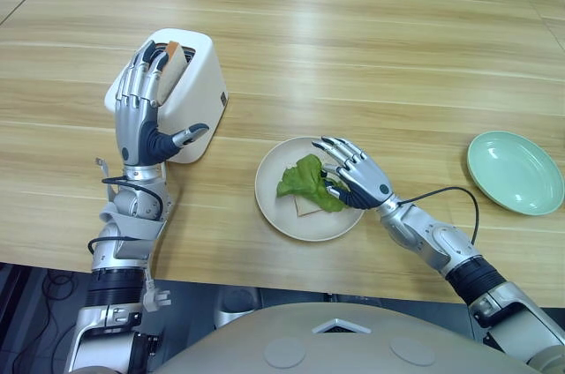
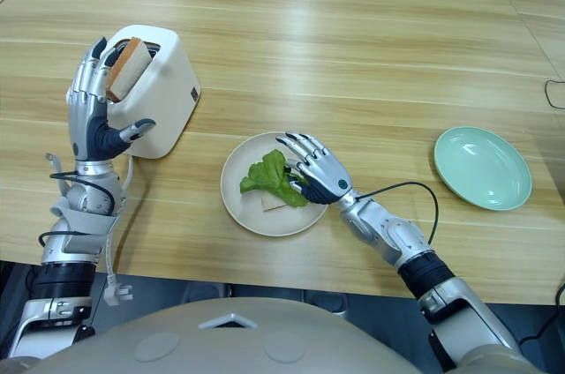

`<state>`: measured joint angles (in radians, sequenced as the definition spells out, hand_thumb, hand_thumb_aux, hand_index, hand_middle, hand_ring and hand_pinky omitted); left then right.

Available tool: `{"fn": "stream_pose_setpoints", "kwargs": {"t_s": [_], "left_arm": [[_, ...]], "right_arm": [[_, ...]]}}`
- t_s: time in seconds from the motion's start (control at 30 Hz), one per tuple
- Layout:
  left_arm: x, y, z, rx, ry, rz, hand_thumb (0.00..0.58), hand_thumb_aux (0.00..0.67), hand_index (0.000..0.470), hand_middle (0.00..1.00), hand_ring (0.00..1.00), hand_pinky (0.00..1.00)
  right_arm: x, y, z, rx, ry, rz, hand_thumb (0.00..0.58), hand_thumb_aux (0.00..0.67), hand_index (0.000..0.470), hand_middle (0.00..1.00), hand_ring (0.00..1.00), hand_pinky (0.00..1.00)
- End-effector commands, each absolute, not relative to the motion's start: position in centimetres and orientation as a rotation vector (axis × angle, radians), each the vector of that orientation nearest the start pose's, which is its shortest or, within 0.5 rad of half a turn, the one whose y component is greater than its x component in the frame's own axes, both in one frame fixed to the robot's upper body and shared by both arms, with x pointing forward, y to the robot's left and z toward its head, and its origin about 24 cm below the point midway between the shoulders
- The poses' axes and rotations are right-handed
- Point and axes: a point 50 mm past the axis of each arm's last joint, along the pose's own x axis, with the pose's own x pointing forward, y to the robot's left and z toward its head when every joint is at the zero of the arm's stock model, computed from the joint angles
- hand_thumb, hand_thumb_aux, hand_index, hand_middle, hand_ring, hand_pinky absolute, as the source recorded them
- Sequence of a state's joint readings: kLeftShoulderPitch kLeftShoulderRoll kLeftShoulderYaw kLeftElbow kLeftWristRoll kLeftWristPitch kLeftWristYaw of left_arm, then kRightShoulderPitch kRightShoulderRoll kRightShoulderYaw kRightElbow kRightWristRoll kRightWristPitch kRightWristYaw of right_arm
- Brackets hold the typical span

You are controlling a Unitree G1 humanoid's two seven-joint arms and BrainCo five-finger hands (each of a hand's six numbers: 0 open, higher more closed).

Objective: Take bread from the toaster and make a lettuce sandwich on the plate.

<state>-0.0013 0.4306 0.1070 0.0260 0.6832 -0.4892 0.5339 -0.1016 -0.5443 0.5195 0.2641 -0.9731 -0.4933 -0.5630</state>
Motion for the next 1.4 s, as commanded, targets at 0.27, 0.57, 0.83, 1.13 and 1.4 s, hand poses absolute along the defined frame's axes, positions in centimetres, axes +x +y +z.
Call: {"fn": "stream_pose_setpoints", "kwargs": {"t_s": [0.27, 0.57, 0.83, 1.13, 1.4], "left_arm": [[23.5, 22.5, 10.5, 0.995, -0.659, 0.285, 0.000, 0.000, 0.000, 0.00, 0.00, 0.00], [23.5, 22.8, 10.2, 1.003, -0.643, 0.292, 0.000, 0.000, 0.000, 0.00, 0.00, 0.00], [23.8, 24.3, 10.2, 1.106, -0.570, 0.362, 0.000, 0.000, 0.000, 0.00, 0.00, 0.00], [25.0, 28.4, 10.7, 1.400, -0.320, 0.429, 0.000, 0.000, 0.000, 0.00, 0.00, 0.00], [27.5, 29.4, 10.4, 1.482, -0.198, 0.317, 0.000, 0.000, 0.000, 0.00, 0.00, 0.00]], "right_arm": [[23.5, -15.3, 0.4, -1.294, -0.554, 0.416, 0.580, 0.670, 0.460, 0.00, 0.00, 0.00], [25.6, -15.1, 0.7, -1.308, -0.557, 0.322, 0.580, 0.670, 0.460, 0.00, 0.00, 0.00], [24.9, -14.8, 0.4, -1.277, -0.565, 0.352, 0.343, 0.242, 0.166, 0.00, 0.00, 0.00], [24.6, -15.7, 0.7, -1.293, -0.552, 0.300, 0.000, 0.000, 0.000, 0.00, 0.00, 0.00], [24.6, -16.7, 1.6, -1.304, -0.566, 0.207, 0.000, 0.000, 0.000, 0.00, 0.00, 0.00]]}}
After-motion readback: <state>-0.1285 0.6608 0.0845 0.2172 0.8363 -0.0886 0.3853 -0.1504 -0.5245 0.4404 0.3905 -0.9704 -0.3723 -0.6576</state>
